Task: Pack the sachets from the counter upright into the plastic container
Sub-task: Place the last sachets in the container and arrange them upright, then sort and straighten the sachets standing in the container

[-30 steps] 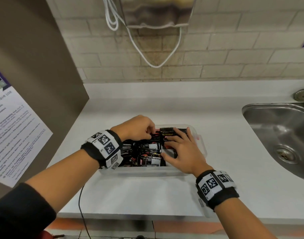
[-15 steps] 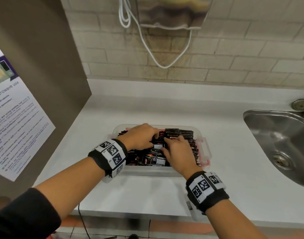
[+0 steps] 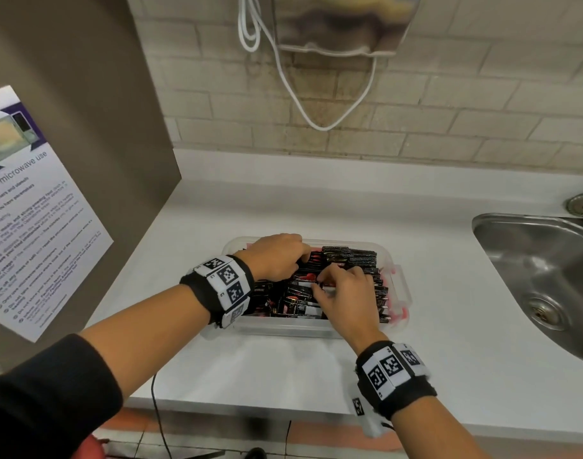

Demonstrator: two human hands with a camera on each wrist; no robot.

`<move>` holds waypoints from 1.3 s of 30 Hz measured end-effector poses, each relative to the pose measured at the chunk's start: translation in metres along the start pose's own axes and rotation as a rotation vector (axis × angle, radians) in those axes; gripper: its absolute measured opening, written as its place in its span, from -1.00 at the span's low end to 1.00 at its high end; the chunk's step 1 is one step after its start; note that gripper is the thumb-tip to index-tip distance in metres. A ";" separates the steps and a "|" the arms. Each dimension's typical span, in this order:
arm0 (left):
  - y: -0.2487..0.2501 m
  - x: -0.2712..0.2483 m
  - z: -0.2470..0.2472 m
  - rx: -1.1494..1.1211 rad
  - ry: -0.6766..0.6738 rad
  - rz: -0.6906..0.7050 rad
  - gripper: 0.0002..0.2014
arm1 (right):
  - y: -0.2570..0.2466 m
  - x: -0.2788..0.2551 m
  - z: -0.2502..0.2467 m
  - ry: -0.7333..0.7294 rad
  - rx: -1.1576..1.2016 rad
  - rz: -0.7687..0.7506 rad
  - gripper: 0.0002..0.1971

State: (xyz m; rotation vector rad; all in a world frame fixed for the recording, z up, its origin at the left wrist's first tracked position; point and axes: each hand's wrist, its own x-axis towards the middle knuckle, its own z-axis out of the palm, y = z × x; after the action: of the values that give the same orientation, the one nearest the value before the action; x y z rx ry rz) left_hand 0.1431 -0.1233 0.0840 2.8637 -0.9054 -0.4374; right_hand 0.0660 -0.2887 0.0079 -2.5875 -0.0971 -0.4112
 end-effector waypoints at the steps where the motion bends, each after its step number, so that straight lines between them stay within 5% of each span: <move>1: 0.001 0.002 -0.001 0.013 0.000 0.006 -0.70 | 0.000 -0.001 0.000 0.008 0.016 -0.009 -0.87; 30: 0.003 0.025 0.007 0.146 0.018 0.062 -0.69 | 0.005 0.001 0.004 -0.112 -0.048 -0.043 -0.69; 39: 0.010 0.031 0.007 0.284 -0.160 -0.016 -0.67 | 0.006 0.002 0.005 -0.129 -0.056 -0.055 -0.63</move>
State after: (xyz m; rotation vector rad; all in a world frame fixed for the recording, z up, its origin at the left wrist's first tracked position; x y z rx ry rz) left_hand 0.1599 -0.1493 0.0715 3.1297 -1.0481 -0.5906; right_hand 0.0703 -0.2911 0.0020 -2.6701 -0.2047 -0.2694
